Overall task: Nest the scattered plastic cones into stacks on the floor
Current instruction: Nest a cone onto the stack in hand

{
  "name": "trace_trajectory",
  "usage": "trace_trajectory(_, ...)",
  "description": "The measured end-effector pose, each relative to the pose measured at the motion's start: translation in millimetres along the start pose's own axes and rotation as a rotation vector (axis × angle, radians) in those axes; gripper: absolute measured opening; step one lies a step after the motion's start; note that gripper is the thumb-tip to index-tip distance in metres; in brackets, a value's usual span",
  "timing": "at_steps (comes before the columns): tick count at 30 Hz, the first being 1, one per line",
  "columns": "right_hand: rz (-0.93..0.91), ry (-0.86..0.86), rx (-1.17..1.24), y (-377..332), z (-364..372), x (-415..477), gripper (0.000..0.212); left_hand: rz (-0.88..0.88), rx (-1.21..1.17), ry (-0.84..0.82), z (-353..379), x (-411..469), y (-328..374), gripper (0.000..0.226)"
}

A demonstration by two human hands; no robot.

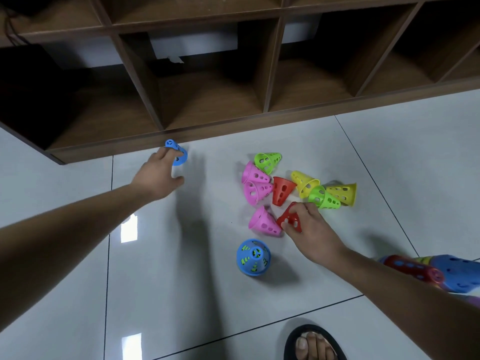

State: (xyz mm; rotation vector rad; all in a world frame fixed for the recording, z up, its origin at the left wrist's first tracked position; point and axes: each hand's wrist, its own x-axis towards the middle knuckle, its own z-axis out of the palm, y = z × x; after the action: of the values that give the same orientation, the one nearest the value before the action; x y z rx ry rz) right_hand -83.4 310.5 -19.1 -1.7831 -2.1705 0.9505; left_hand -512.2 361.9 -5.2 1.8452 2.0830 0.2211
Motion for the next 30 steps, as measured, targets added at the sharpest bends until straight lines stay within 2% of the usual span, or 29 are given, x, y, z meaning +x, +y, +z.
trace_trajectory(6,0.014,0.038,-0.014,-1,4,1,0.025,-0.013,0.078,-0.056,-13,26,-9,0.082)
trace_trajectory(11,0.069,-0.024,-0.031,2,6,-1,0.034,0.007,0.135,-0.121,-15,41,-15,0.087)
trace_trajectory(14,0.086,-0.064,-0.048,8,9,-5,0.038,-0.009,0.155,-0.076,-13,45,-16,0.077)
trace_trajectory(17,0.106,-0.107,-0.124,14,9,-9,0.061,-0.047,0.108,-0.087,-6,40,-18,0.058)
trace_trajectory(19,0.139,-0.163,-0.181,18,8,-12,0.067,-0.042,0.057,-0.117,3,31,-19,0.051)
trace_trajectory(22,0.137,-0.238,-0.295,21,6,-17,0.056,-0.029,-0.031,-0.117,13,13,-15,0.046)
trace_trajectory(24,0.130,-0.226,-0.300,19,3,-21,0.048,-0.012,-0.100,-0.114,15,1,-7,0.043)
trace_trajectory(27,0.116,-0.111,-0.165,9,-1,-26,0.043,0.107,-0.193,-0.062,9,-22,14,0.043)
trace_trajectory(30,0.107,0.037,0.033,-7,-9,-31,0.026,0.279,-0.269,-0.017,-2,-52,47,0.043)
